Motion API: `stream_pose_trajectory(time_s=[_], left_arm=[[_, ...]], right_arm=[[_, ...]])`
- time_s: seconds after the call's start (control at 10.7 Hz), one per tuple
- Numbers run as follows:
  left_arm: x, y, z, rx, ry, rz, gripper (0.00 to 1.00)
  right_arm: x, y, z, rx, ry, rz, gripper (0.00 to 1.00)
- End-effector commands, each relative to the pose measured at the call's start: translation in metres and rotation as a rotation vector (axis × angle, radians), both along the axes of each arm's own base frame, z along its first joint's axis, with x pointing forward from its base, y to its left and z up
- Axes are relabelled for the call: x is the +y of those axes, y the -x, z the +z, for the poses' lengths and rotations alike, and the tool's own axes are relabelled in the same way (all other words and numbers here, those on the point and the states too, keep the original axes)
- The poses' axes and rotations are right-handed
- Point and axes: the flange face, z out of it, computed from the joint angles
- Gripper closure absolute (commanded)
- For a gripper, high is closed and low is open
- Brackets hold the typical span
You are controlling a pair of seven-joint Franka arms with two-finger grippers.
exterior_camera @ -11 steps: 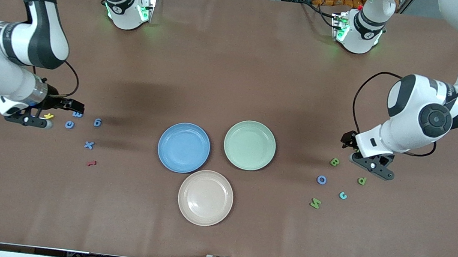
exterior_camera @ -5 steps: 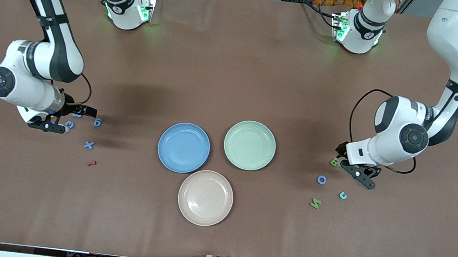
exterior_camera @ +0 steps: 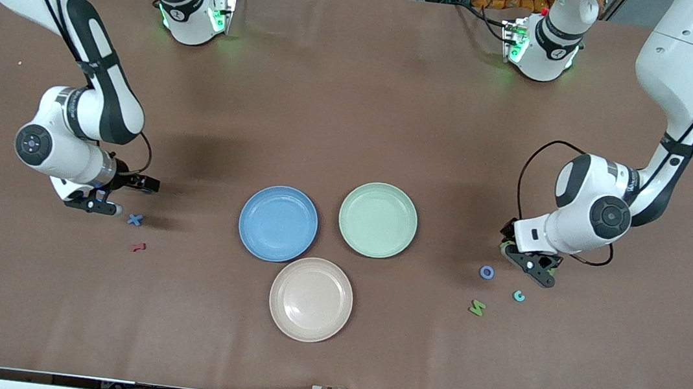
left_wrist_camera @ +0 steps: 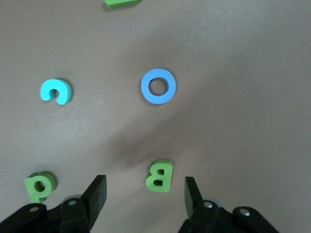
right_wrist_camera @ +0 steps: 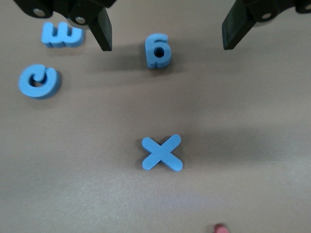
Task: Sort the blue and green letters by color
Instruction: 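Grasp the blue g with the right gripper while the left grasps green B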
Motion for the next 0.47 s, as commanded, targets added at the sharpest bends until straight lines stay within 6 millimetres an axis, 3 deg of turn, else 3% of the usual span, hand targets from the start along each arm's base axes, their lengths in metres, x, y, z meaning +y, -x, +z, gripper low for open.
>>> stream_pose_trajectory(time_s=[0.0, 0.37], left_arm=[[-0.019, 0.002, -0.009, -0.011, -0.023, 0.01, 0.33], [-0.023, 0.003, -0.023, -0.013, -0.057, 0.035, 0.33]], right_arm=[[0.005, 0.007, -0.013, 0.0, -0.014, 0.013, 0.0], [0.003, 0.017, -0.021, 0.027, -0.017, 0.017, 0.0]])
